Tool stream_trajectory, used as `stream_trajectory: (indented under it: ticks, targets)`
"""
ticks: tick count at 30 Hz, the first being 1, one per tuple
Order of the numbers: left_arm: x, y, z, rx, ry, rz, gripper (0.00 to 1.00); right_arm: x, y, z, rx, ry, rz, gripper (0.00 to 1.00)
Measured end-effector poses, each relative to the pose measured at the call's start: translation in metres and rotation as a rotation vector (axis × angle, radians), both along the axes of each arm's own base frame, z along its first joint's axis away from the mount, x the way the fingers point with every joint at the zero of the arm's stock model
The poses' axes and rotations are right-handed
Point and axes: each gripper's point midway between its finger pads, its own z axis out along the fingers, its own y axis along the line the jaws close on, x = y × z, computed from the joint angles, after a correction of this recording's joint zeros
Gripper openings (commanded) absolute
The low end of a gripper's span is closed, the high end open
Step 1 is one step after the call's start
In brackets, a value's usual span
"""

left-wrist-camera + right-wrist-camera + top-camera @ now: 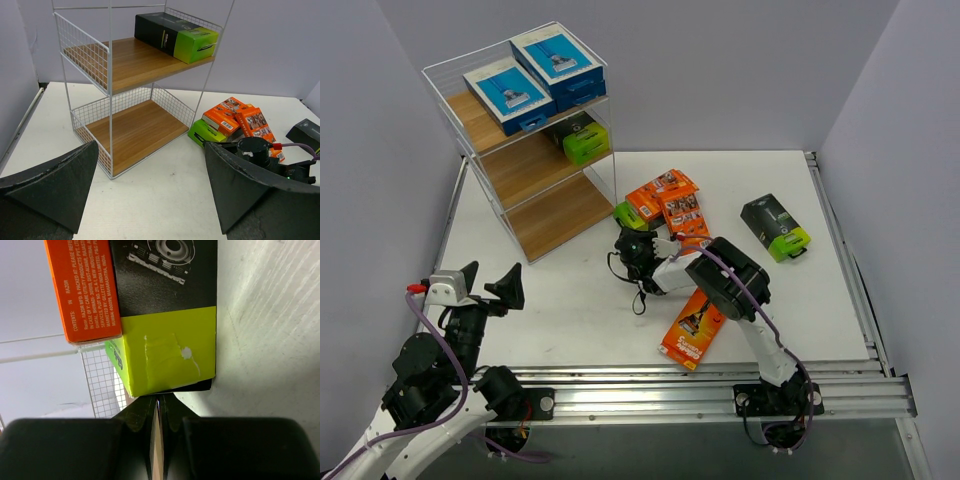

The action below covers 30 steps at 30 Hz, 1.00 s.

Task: Place and organize the shaving razors onto the shelf
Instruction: Grab a shaving razor with the right arm

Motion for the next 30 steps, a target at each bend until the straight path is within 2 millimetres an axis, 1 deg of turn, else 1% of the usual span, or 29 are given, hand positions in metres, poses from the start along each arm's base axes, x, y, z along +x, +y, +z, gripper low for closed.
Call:
stream_trajectory:
  ticks: [5,12,15,18,22,24,26,30]
  targets:
    - [0.000,0.000,0.000,0.000,0.000,0.000,0.96,-0.005,-0.006,0.000,-0.001,0.004,-0.003,0.00]
    - [0.000,0.000,0.000,0.002,-0.001,0.000,0.96,-0.024,-0.030,0.001,-0.033,0.028,0.024,0.00]
    - [0.000,0.000,0.000,0.005,-0.001,0.001,0.96,-0.034,-0.044,0.002,-0.048,0.044,0.058,0.00]
    - [0.000,0.000,0.000,0.008,-0.001,0.001,0.96,-0.039,-0.053,0.005,-0.060,0.056,0.107,0.00]
    - [0.000,0.001,0.000,0.014,-0.002,0.002,0.96,-0.053,-0.066,0.010,-0.098,0.078,0.191,0.00]
    - [0.000,0.001,0.000,0.017,-0.002,0.003,0.96,-0.058,-0.070,0.019,-0.113,0.078,0.233,0.00]
    - [0.000,0.001,0.000,0.018,-0.002,0.004,0.96,-0.063,-0.075,0.033,-0.131,0.067,0.273,0.00]
    - [0.001,0.001,-0.001,0.021,0.000,0.007,0.96,-0.070,-0.089,0.074,-0.164,0.019,0.325,0.00]
